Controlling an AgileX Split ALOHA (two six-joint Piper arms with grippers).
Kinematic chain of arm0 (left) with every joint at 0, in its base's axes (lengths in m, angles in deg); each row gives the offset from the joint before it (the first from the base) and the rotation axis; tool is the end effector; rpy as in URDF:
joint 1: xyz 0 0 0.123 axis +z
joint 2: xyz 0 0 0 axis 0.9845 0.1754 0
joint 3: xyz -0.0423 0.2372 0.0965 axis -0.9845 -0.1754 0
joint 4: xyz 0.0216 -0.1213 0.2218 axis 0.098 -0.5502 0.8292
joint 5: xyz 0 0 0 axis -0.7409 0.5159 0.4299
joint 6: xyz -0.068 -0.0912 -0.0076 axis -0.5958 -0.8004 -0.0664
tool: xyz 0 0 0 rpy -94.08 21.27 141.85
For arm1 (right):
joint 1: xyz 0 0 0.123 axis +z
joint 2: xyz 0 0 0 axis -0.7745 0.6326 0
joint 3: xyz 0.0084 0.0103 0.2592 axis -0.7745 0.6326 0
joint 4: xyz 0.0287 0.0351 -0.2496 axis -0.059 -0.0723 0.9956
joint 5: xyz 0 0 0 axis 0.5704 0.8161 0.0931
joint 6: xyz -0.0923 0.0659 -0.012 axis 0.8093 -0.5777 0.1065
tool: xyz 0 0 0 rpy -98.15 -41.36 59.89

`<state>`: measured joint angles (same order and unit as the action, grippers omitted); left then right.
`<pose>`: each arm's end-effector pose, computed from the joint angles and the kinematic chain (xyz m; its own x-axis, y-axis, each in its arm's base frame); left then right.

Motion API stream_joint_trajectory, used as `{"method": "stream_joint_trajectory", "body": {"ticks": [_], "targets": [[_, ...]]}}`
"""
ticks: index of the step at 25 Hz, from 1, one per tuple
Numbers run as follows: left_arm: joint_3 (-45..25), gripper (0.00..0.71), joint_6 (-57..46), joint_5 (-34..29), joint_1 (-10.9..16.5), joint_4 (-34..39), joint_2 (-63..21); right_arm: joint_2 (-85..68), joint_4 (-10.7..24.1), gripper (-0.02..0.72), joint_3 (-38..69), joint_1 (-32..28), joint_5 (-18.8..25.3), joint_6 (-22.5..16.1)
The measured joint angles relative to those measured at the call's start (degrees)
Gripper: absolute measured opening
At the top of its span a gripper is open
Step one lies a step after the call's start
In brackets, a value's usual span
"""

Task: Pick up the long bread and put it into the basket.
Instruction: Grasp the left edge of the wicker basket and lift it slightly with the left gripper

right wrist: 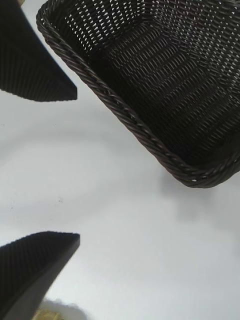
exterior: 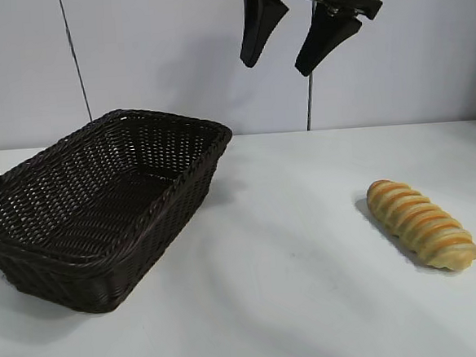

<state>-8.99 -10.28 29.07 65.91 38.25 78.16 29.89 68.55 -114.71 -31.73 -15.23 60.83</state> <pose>0.2939 -0.0897 0.1590 -0.6760 -0.7365 -0.0227 -0.6903 0.6438 -0.3303 0.4004 0.1714 0.2621 -0.8705 -0.3144 -0.3787 -0.4233 0.8707 0.2502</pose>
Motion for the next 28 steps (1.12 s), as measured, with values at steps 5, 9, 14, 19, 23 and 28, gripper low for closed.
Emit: {"method": "stream_joint_trajectory", "body": {"ticks": [5, 9, 14, 19, 23, 28], "targets": [[-2.05, 0.540, -7.40, -1.17, -0.90, 5.44, 0.26, 0.00, 0.00, 0.526, 0.00, 0.00, 0.00, 0.00], [-5.23, 0.540, -9.76, 1.19, -0.90, 6.25, 0.43, 0.00, 0.00, 0.526, 0.00, 0.00, 0.00, 0.00], [-6.00, 0.540, -9.93, 4.19, -0.90, 6.39, 0.43, 0.00, 0.00, 0.526, 0.00, 0.00, -0.06, 0.00], [-6.00, 0.540, -10.05, 6.91, -0.90, 6.39, 0.43, 0.00, 0.00, 0.526, 0.00, 0.00, -0.06, 0.00], [-6.00, 0.540, -10.05, 9.41, -0.90, 6.08, 0.64, 0.00, 0.00, 0.526, 0.00, 0.00, -0.06, 0.00], [-6.00, 0.540, -9.86, 10.05, -0.96, 5.13, 3.56, 0.00, 0.00, 0.526, 0.00, 0.00, -0.06, 0.00]]}}
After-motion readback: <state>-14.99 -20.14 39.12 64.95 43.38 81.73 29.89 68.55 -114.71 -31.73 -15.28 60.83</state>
